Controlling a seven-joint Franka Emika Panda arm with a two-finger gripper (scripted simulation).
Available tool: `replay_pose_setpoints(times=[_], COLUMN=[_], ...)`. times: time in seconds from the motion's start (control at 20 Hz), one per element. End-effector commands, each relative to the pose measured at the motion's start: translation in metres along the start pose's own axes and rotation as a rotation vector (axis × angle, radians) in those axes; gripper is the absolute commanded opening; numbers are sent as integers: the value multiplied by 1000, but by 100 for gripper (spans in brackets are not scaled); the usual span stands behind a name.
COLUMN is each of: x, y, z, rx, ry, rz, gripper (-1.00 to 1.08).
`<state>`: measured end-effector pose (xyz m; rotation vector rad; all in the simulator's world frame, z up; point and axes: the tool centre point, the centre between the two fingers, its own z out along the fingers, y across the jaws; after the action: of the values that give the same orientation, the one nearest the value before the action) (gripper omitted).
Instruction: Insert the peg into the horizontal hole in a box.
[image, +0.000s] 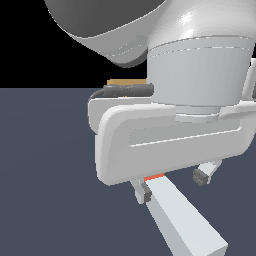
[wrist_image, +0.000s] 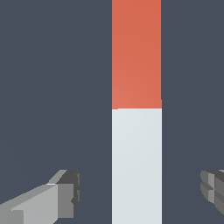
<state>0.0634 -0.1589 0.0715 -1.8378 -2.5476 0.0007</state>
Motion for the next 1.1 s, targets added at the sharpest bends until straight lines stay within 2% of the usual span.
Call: replay_pose_setpoints(times=[0.0, 0.25, 0.7, 0.95, 1.0, 1.05], x=[-1, -1, 0, -1, -1, -1], y=[1, 0, 0, 1, 1, 1], z=[0, 7, 48, 50, 50, 50], rx=[-1, 0, -1, -1, -1, -1], ry=[0, 0, 0, 0, 0, 0], rz=[-3, -1, -3, -3, -3, -3], gripper=[100, 100, 100, 100, -100, -100])
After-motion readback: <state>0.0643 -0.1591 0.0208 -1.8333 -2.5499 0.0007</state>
